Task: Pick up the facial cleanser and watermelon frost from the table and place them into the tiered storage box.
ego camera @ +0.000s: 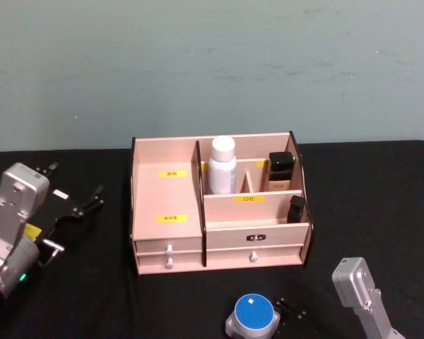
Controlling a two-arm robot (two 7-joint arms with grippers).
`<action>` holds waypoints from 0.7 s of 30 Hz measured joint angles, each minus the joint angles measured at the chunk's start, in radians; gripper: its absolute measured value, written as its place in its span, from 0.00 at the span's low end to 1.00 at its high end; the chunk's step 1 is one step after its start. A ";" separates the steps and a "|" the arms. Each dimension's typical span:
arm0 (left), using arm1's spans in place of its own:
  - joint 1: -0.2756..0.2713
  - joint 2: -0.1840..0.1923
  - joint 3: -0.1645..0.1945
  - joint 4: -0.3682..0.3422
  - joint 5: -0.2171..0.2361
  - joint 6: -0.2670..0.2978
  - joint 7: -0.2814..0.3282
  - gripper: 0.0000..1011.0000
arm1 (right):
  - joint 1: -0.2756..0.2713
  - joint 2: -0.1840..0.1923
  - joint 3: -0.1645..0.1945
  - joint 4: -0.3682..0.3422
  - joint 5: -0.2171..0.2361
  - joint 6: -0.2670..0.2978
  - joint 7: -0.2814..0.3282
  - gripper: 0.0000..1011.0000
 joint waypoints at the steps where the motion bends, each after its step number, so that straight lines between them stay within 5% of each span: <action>1: 0.000 0.000 0.000 0.000 0.000 0.000 0.000 1.00 | 0.000 0.000 0.000 0.000 0.000 0.000 0.000 0.99; 10: 0.000 0.000 0.000 0.000 0.000 0.000 0.000 1.00 | -0.001 0.000 0.001 -0.001 0.000 -0.001 0.000 0.99; 21: 0.000 0.000 0.000 0.000 0.000 0.000 0.000 1.00 | -0.001 0.000 0.002 -0.001 0.001 -0.003 0.000 0.80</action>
